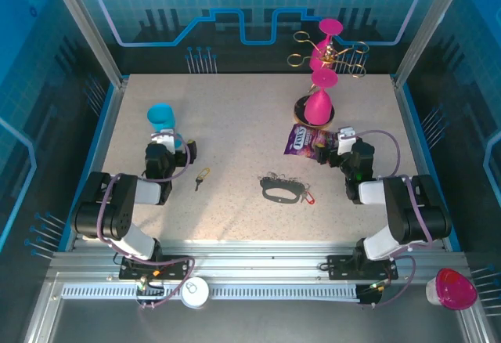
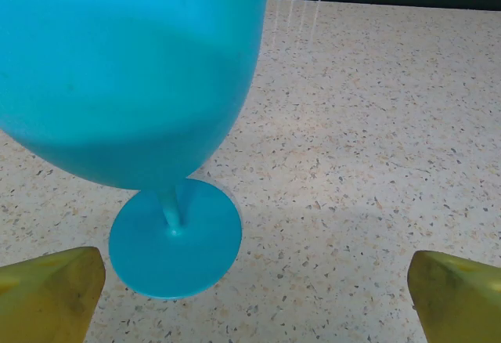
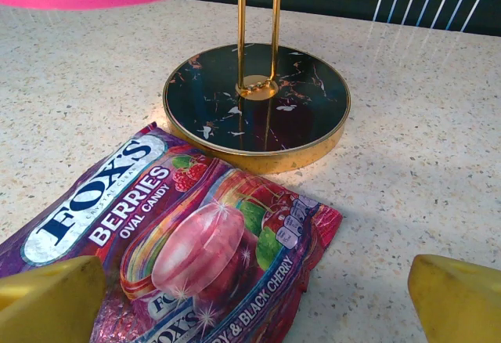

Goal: Put the keys on the keyring

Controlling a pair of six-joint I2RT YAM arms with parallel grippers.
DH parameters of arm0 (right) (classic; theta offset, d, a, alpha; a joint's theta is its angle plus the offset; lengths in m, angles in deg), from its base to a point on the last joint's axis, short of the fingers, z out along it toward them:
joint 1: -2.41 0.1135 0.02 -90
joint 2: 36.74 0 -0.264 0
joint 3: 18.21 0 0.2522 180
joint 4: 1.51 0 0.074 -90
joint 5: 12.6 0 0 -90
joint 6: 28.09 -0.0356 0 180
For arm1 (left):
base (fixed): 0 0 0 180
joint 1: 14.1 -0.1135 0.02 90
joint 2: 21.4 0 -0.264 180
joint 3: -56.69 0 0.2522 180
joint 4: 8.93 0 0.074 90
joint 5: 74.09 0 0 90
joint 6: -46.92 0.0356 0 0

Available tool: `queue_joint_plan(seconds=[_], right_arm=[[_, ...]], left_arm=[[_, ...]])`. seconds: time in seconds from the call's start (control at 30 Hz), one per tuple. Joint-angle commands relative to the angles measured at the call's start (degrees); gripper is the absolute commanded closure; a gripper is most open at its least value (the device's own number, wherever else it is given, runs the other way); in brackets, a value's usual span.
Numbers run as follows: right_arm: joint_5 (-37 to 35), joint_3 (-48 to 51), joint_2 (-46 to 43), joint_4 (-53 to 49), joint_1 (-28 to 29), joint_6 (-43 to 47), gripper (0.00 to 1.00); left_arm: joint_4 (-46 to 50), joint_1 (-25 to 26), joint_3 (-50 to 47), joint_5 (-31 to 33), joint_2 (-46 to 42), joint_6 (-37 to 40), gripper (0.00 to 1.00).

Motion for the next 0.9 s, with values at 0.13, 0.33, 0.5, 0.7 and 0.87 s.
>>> queue_joint_plan(seconds=[0.13, 0.33, 0.5, 0.7, 0.87], right_arm=[[-0.14, -0.94, 0.48, 0.65, -0.32, -0.29, 0.00], [-0.14, -1.01, 0.48, 0.64, -0.25, -0.25, 0.00], [-0.13, -1.14, 0.48, 0.56, -0.33, -0.29, 0.00], [0.84, -0.93, 0.39, 0.84, -0.71, -0.58, 0.00], [3.15, -4.07, -10.38, -13.03, -0.59, 0.72, 0.00]], left_arm=[[0.19, -0.27, 0.88, -1.46, -0.96, 0.05, 0.01], [0.21, -0.27, 0.87, -1.44, -0.90, 0.08, 0.01], [0.28, -0.27, 0.93, -1.51, -0.96, -0.01, 0.01], [-0.23, -0.62, 0.55, -2.36, -1.12, -0.08, 0.01], [4.50, -0.62, -2.11, 2.06, -12.19, -1.44, 0.01]])
